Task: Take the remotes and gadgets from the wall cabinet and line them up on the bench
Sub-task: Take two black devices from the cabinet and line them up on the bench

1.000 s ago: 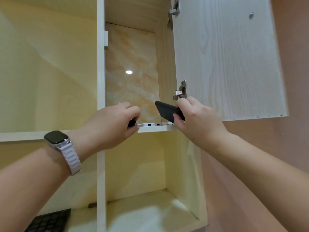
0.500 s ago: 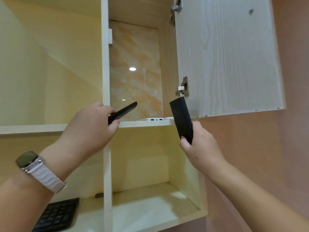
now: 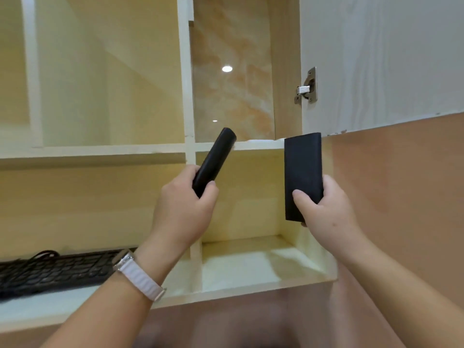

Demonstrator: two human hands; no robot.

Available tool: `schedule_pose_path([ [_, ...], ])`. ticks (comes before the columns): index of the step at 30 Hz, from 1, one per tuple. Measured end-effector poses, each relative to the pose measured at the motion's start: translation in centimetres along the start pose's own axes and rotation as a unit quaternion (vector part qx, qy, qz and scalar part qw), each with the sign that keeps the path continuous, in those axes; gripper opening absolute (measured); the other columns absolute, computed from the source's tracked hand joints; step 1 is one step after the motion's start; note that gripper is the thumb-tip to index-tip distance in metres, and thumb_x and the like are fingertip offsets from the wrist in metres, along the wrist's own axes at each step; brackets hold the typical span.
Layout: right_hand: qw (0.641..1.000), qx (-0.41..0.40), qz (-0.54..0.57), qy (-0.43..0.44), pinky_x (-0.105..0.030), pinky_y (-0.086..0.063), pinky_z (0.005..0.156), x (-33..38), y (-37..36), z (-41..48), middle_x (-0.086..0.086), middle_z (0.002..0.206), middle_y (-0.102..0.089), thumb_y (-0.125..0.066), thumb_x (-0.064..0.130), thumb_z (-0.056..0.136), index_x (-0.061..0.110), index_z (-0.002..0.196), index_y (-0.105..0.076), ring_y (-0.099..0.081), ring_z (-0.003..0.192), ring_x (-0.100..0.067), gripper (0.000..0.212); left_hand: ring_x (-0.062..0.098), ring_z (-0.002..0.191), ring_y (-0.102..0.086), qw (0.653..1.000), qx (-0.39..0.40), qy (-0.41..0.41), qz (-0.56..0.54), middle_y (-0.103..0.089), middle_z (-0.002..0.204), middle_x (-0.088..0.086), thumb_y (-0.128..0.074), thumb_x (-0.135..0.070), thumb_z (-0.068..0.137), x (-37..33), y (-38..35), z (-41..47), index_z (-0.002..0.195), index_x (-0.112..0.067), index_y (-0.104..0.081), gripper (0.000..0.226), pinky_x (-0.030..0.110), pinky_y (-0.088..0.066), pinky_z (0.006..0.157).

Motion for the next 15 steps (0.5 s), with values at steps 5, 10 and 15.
schedule_pose_path([
  [5, 0.992, 0.026, 0.107, -0.054, -0.040, -0.061, 0.072, -1.6, -0.3, -2.6, 0.000, 0.089, -0.074, -0.060, 0.017, 0.090, 0.018, 0.095, -0.064, -0.071, 0.081, -0.018, 0.007, 0.031, 0.061, -0.061, 0.992, 0.028, 0.072, -0.100, -0.056, 0.067, 0.005, -0.061, -0.022, 0.088, 0.9, -1.3, -3.3, 0.083, -0.024, -0.058, 0.006, 0.046, -0.051, 0.053],
  [10, 0.984, 0.047, 0.141, -0.100, -0.035, -0.061, 0.067, -3.7, -1.2, -5.9, 0.005, 0.088, -0.075, -0.059, 0.013, 0.092, 0.020, 0.101, -0.064, -0.072, 0.079, -0.011, 0.012, 0.012, 0.051, -0.057, 0.975, 0.056, 0.139, -0.162, -0.058, 0.069, 0.006, -0.061, -0.022, 0.090, 2.3, -3.0, -7.0, 0.085, -0.017, -0.060, 0.007, 0.018, -0.042, 0.044],
  [15, 0.979, 0.017, 0.133, -0.154, -0.036, -0.060, 0.074, -5.8, -1.5, -9.7, 0.005, 0.093, -0.074, -0.059, 0.015, 0.094, 0.023, 0.100, -0.064, -0.072, 0.085, -0.013, 0.011, 0.014, 0.057, -0.063, 0.933, 0.126, 0.208, -0.267, -0.065, 0.078, 0.005, -0.060, -0.022, 0.092, 3.9, -4.7, -11.0, 0.095, -0.019, -0.060, 0.004, 0.020, -0.047, 0.051],
])
Point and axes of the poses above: each hand's wrist, its own z-axis towards the middle knuckle, its own y-axis out of the back of the hand, x = y × z, the point moved 3 cm from there along z, towards the middle knuckle
